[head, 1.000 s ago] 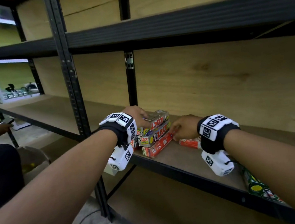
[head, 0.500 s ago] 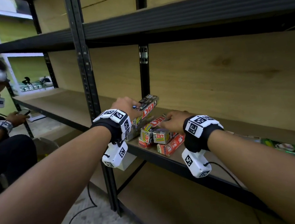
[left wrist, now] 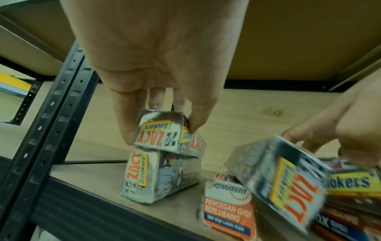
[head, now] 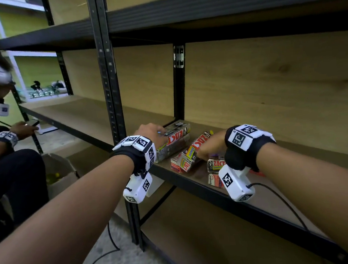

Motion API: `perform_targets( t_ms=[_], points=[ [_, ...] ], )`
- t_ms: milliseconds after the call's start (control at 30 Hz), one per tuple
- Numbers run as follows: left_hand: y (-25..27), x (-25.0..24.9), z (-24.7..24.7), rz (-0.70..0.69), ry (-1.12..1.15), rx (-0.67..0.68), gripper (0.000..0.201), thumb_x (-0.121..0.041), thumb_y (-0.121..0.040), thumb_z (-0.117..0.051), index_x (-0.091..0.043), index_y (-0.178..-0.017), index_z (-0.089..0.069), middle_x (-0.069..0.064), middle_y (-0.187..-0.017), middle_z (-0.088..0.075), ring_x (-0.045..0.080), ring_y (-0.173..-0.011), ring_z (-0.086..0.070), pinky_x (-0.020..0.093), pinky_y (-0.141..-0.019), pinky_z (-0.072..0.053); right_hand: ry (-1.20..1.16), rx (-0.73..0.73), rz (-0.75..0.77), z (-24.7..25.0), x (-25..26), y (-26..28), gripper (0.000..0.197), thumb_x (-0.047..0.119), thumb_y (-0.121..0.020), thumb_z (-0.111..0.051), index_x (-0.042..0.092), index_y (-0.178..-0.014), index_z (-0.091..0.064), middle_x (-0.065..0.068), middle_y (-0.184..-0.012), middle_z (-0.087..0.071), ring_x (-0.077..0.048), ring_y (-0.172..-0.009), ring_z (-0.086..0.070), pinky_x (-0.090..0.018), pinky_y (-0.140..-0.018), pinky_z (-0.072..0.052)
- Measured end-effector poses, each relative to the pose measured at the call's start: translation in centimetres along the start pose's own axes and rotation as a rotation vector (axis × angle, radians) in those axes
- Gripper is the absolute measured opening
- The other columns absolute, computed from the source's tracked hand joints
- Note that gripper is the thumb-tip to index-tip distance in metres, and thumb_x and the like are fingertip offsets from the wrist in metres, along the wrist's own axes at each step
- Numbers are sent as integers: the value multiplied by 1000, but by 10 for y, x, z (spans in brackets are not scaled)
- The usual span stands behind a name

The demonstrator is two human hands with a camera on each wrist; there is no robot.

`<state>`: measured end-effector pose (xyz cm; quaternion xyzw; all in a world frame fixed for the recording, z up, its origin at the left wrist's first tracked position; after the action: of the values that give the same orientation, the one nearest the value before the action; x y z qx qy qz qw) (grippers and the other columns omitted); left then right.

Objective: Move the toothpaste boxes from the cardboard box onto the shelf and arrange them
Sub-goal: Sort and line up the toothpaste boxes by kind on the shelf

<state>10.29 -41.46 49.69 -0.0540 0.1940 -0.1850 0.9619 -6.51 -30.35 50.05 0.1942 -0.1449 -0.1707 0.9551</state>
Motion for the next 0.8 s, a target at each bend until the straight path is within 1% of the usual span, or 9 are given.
perform_targets(
  t_ms=[67,100,167,233,300,367,500,700,800],
  points=[
    [-2,1,-1,2,11,6,39,-42,-92,-58,-36,-131,-59,7,-127,-62,25,-94,-67,32,-81,-57,18,-31,3,2,-4,0,33,19,-96,-53,3,-123,-63,-16,-126,-61,-23,-110,-60,-32,-95,-48],
    [-3,1,-2,5,16,10,39,-41,-93,-57,-36,-132,-58,7,-127,-62,25,-97,-66,33,-84,-57,31,-40,19,4,-7,-4,34,22,-96,-54,3,-123,-65,-17,-126,-62,-21,-103,-61,-30,-88,-48],
    [-2,6,-3,20,34,13,38,-40,-96,-54,-36,-134,-57,6,-128,-63,25,-100,-66,34,-86,-57,1,-83,25,6,-9,-11,22,22,-94,-56,8,-83,-68,-12,-88,-65,-17,-68,-48,-27,-64,-37],
    [-3,4,-5,24,49,13,37,-39,-96,-53,-35,-133,-57,5,-129,-62,25,-101,-66,34,-88,-56,-100,-154,-12,14,-23,-14,23,24,-88,-59,16,-66,-55,-6,-68,-54,-18,-59,-43,-29,-59,-37],
    [-2,5,-3,18,70,9,36,-37,-97,-54,-33,-133,-59,4,-130,-62,24,-103,-65,32,-89,-55,-236,-222,6,21,-24,-12,14,31,-77,-61,17,-74,-61,-9,-76,-61,-23,-68,-54,-39,-71,-52],
    [-2,6,-2,12,93,5,36,-35,-96,-55,-31,-131,-61,3,-130,-62,24,-104,-65,32,-91,-53,-343,-312,29,31,-24,-17,29,37,-65,-61,12,-79,-68,-13,-82,-68,-30,-77,-66,-50,-84,-57],
    [-2,6,-4,6,116,21,36,-36,-95,-58,-30,-130,-62,2,-130,-63,23,-105,-65,29,-90,-52,-450,-417,101,42,-6,-21,39,44,-50,-60,12,-69,-67,-11,-74,-69,-37,-88,-72,-58,-79,-58],
    [-2,10,-4,6,175,14,37,-40,-93,-60,-32,-128,-63,-2,-132,-62,21,-115,-60,27,-96,-47,-598,-421,189,26,37,-15,18,31,-73,-65,13,-74,-65,-14,-88,-71,-38,-96,-69,-55,-84,-57],
    [-5,11,-5,19,204,-9,35,-42,-91,-62,-34,-124,-66,-4,-129,-64,20,-113,-61,26,-95,-49,-603,-371,163,16,43,-41,35,40,-62,-65,11,-81,-70,-12,-87,-71,-36,-96,-70,-55,-82,-58]
  ],
)
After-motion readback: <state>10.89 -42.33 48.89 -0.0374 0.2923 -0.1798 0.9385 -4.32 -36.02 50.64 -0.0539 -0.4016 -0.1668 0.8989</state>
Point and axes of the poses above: each hand's wrist, its own y-axis away from the middle knuckle, its own z-axis out of the back of the hand, x = y × z, the point moved 5 cm from there along -y, towards the middle knuckle
